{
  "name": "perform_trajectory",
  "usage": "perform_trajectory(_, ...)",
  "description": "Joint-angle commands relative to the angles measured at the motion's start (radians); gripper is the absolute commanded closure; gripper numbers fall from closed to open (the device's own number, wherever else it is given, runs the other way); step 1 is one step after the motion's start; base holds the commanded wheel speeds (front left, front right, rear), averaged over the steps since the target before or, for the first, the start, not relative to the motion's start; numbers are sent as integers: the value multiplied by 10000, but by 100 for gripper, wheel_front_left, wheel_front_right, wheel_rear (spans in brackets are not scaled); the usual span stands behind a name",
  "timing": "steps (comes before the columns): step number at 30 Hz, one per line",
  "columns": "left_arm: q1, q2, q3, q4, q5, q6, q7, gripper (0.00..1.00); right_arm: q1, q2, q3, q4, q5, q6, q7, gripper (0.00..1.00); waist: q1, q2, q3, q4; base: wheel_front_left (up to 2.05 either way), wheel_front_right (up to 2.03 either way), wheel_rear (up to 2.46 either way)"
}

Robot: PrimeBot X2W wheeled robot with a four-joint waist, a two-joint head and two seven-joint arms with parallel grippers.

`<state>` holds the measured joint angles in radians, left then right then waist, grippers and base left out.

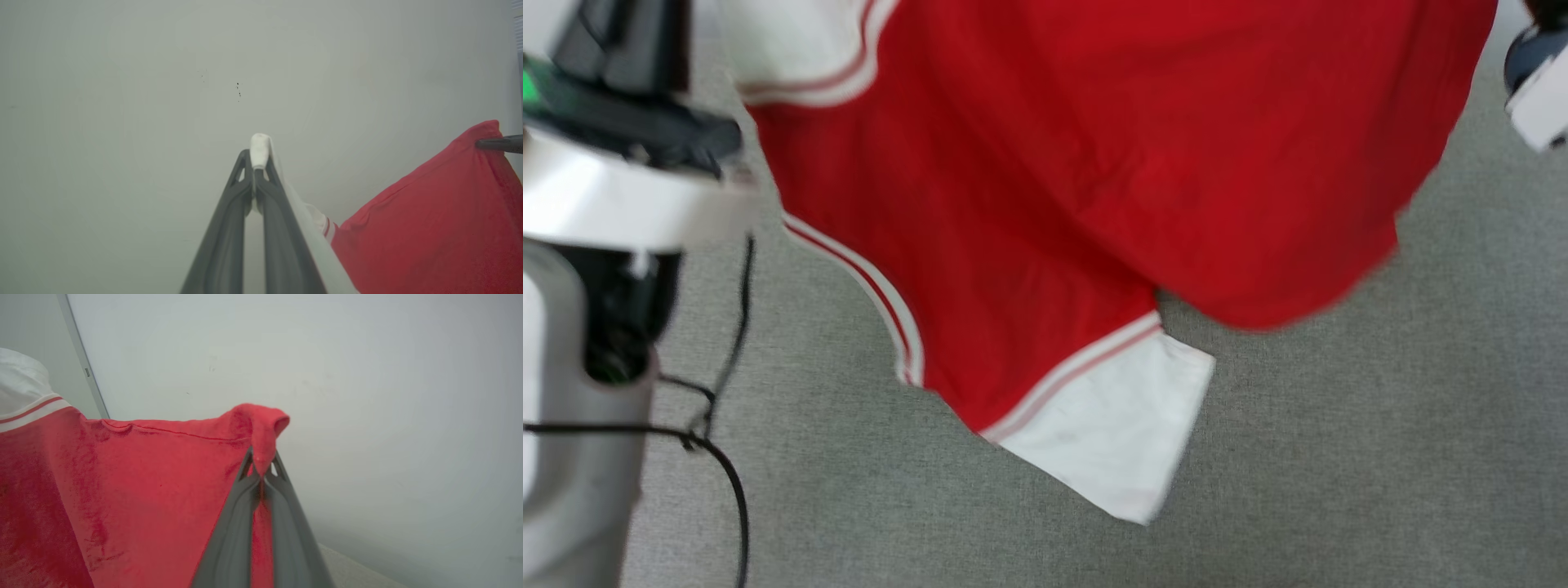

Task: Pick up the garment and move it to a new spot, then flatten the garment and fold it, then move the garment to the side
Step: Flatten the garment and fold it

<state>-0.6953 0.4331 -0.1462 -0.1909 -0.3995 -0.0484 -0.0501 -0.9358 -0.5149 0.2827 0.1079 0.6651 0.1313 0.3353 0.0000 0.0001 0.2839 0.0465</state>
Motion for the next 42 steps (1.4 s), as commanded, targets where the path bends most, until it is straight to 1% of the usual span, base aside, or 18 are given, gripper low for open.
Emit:
perform_trajectory(1, -255, 72, 60, 9, 14, -37, 22, 100, -176, 87, -29, -27, -58, -11, 7, 100, 0, -1, 226, -63, 0, 0, 0)
perform_trajectory(4, -1336, 35, 30, 270, -204, -188, 226, 100, -830, 343, -274, -19, -252, -11, 76, 100, 0, -1, 651, -78, 0, 0, 0)
perform_trajectory(8, -3045, 171, -10, 868, -289, -392, 399, 100, -1914, 622, -545, 252, -581, -11, 82, 100, 0, -1, 1301, -96, 0, 0, 0)
perform_trajectory(12, -4777, 372, -184, 1696, -272, -568, 537, 100, -3184, 751, -697, 753, -943, -10, 50, 100, 0, -1, 1934, -85, 0, 0, 0)
perform_trajectory(15, -6091, 488, -347, 2394, -216, -647, 520, 100, -4221, 759, -764, 1292, -1348, -11, -62, 100, 0, -1, 2317, -50, 0, 0, 0)
perform_trajectory(19, -7778, 409, -729, 3252, -152, -735, 413, 100, -5641, 756, -687, 2160, -1788, -10, -229, 100, 0, -1, 2689, 40, 0, 0, 0)
perform_trajectory(22, -8990, 467, -916, 3873, -85, -765, 342, 100, -6769, 745, -579, 2800, -2048, -10, -412, 100, 0, -1, 2967, 82, 0, 0, 0)
perform_trajectory(27, -10493, 453, -1302, 4757, -6, -782, 87, 100, -8318, 848, -256, 3851, -2380, -10, -987, 100, 0, -1, 3277, 145, 0, 0, 0)
perform_trajectory(30, -10973, 490, -1412, 5201, -57, -794, -119, 100, -8924, 880, -8, 4439, -2368, -10, -1300, 100, 0, -1, 3399, 208, 0, 0, 0)
perform_trajectory(34, -10942, 507, -1581, 5774, -192, -803, -433, 100, -9175, 841, 418, 5049, -2243, -11, -1623, 100, 0, -1, 3586, 273, 0, 0, 0)
perform_trajectory(37, -10489, 539, -1749, 6109, -280, -803, -698, 100, -9019, 784, 830, 5380, -2080, -11, -1787, 100, 0, -1, 3714, 304, 0, 0, 0)
perform_trajectory(42, -9415, 459, -1894, 6497, -642, -807, -1259, 100, -8125, 669, 1702, 5730, -1652, -11, -2182, 100, 0, -1, 3729, 333, 0, 0, 0)
